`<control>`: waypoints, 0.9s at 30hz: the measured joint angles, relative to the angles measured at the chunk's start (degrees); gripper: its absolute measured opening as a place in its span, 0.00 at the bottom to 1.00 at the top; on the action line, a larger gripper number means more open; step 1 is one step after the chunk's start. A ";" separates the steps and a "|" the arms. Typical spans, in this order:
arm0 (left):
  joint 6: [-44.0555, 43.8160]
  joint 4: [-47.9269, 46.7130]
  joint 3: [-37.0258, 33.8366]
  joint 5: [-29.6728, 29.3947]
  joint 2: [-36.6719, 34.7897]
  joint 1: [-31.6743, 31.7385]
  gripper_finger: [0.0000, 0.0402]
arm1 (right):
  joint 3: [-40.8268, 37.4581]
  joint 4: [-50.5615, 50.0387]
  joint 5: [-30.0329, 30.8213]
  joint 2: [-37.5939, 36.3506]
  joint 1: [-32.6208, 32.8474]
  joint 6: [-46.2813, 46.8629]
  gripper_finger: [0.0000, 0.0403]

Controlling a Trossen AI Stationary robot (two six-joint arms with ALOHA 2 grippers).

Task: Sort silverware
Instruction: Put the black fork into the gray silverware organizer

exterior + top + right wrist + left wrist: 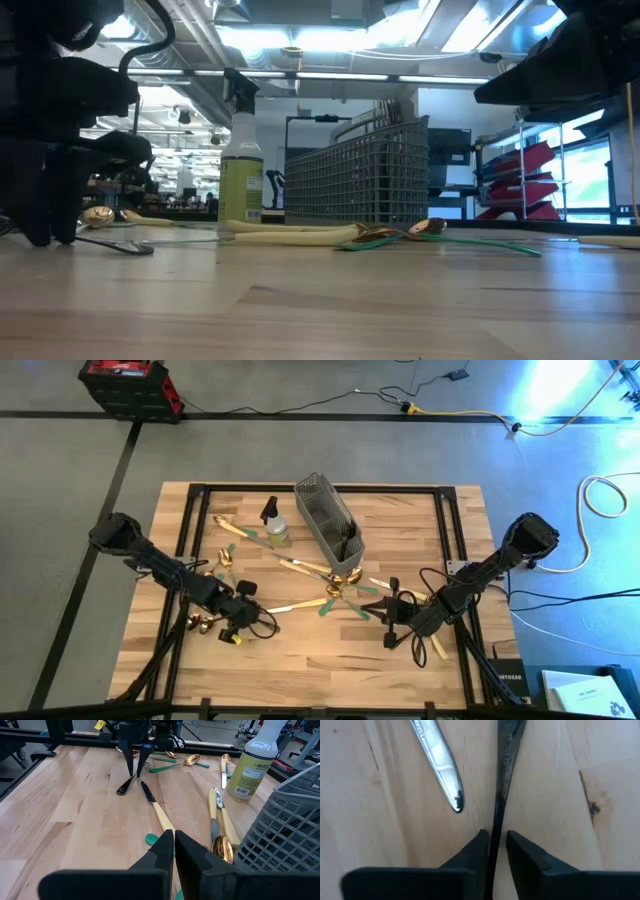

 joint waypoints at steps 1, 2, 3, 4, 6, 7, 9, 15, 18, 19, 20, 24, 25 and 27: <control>-0.03 0.04 0.00 -0.06 0.00 0.00 0.08 | 0.00 0.00 -0.01 0.00 0.00 0.00 0.00; -0.17 0.07 0.00 -0.13 0.00 -0.01 0.05 | 0.00 0.08 -0.19 0.00 0.00 0.00 0.00; -0.69 0.09 0.00 -0.28 0.00 0.00 0.03 | 0.00 0.53 -1.39 0.00 -0.02 0.00 0.00; -1.50 0.13 0.00 -0.51 0.00 0.00 0.02 | 0.04 1.71 -4.06 0.00 -0.04 0.00 0.00; -3.58 0.38 -0.02 -0.86 0.00 -0.03 0.02 | 2.00 3.16 -10.64 0.47 -0.01 -0.76 0.00; -5.17 0.57 -0.02 -1.00 0.02 -0.10 0.02 | 3.84 3.31 -12.22 0.86 0.15 -1.59 0.00; -7.99 0.41 0.42 -0.90 0.09 -0.13 0.02 | 8.29 1.12 -12.41 1.64 0.86 -1.97 0.00; -13.70 -1.98 6.15 1.19 0.17 -0.23 0.01 | 22.19 -15.73 -12.13 5.64 0.72 -5.48 0.00; -16.56 -5.11 10.33 1.83 0.18 -0.35 0.01 | 26.98 -19.85 -12.13 8.75 0.74 -9.05 0.00; -18.08 -5.95 11.68 1.86 0.17 -0.31 0.01 | 28.20 -20.21 -12.59 9.86 0.91 -11.44 0.00; -19.35 -6.56 13.15 2.18 0.17 -0.12 0.01 | 29.14 -20.11 -13.50 10.93 1.31 -14.72 0.00; -22.77 -7.97 17.93 7.18 0.13 0.72 0.01 | 32.24 -19.84 -12.38 14.90 2.97 -28.94 0.00; -23.81 -7.96 19.00 8.69 0.13 0.87 0.01 | 32.75 -19.86 -11.14 15.61 3.30 -30.60 0.00; -25.32 -7.73 20.89 12.22 0.05 1.67 0.01 | 33.44 -19.89 -9.54 16.50 3.57 -33.71 0.00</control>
